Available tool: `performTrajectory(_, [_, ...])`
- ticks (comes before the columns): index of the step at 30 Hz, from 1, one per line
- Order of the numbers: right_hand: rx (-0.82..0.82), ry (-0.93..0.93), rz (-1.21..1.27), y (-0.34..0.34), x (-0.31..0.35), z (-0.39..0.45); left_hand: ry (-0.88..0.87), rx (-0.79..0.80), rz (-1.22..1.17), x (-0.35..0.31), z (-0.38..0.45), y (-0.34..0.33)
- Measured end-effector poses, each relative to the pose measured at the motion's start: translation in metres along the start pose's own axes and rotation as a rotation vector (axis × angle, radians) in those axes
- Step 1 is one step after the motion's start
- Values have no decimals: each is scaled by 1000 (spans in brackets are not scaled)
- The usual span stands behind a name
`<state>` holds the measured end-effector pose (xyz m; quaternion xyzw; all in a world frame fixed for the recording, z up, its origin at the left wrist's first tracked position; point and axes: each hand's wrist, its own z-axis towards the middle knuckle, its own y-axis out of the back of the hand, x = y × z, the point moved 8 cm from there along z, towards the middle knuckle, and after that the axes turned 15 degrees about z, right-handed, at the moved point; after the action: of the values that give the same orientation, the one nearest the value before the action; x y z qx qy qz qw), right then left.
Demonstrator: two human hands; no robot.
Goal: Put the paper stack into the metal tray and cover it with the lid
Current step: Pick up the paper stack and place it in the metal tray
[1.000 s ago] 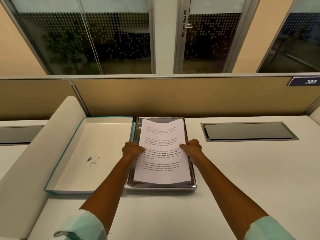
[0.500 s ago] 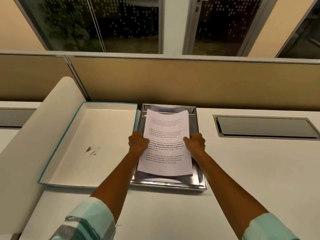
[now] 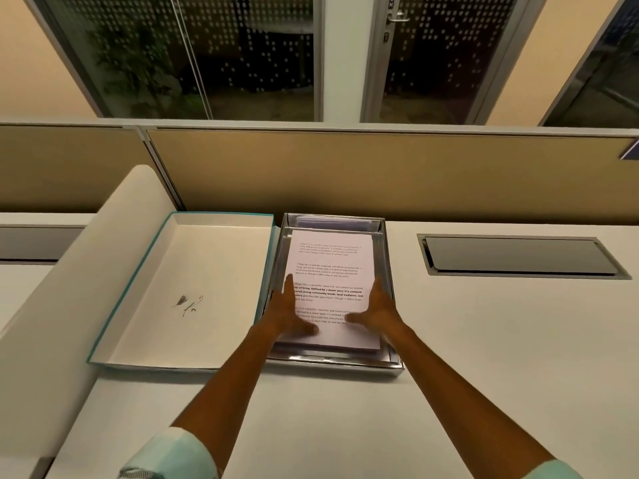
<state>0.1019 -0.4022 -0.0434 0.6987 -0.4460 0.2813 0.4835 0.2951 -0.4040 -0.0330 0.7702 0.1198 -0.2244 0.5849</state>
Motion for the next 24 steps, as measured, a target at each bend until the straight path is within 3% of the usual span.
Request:
performTrajectory(4, [91, 2, -144, -16, -19, -21, 10, 103, 79, 5, -21, -19])
performTrajectory(7, [112, 5, -257, -25, -30, -31, 114, 70, 66, 17, -31, -21])
performTrajectory(10, [23, -21, -337, -23, -37, -34, 257, -16, 100, 24, -38, -17])
performTrajectory(13, [-51, -73, -52, -19, -44, -32, 223, -100, 225, 21, -43, -18])
performTrajectory(16, [-163, -194, 320, -15, -50, -33, 233, -172, 150, 23, -49, -19])
performTrajectory(21, [-217, -240, 652, -15, -51, -38, 269, -217, 87, 25, -55, -16])
performTrajectory(24, [-205, -250, 684, -16, -55, -39, 300, -200, 60, 27, -58, -19])
